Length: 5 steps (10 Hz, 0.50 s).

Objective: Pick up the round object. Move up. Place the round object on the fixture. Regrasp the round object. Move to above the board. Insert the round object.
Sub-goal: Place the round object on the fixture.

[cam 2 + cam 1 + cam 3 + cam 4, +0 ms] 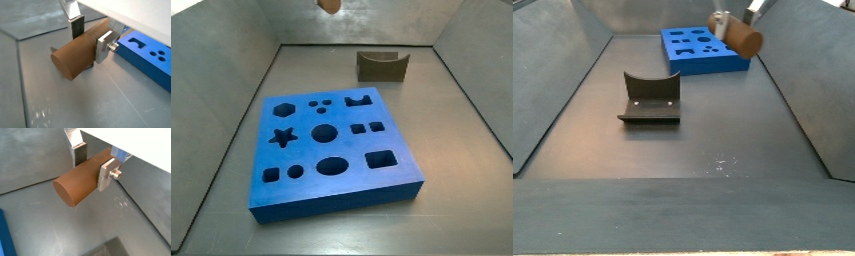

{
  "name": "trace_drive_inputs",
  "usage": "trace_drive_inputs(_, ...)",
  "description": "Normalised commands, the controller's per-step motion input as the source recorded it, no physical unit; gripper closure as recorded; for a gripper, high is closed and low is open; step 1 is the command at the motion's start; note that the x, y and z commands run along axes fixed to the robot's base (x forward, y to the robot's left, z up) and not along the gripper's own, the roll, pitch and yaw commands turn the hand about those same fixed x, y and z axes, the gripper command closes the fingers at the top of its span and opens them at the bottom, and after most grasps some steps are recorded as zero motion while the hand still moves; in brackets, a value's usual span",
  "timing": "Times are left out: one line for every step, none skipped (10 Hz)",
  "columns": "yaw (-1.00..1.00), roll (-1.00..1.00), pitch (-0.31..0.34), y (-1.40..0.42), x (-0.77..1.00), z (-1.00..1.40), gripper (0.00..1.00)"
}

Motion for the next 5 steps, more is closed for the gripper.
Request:
trace_drive_inputs(-1.00, 0.17, 0.210, -0.17, 1.00, -0.03, 1.00)
trace_drive_inputs(-1.00, 0.20, 0.268, -0.15, 1.00, -0.02, 1.00)
trace_drive_inputs(-1.00, 0.23, 0.337, -0.13, 1.00, -0.02, 1.00)
trace_drive_inputs(-1.00, 0.31, 0.495, -0.11, 1.00, -0.01, 1.00)
trace_drive_inputs(-0.53, 0.29, 0.513, -0.10, 1.00, -0.01, 1.00)
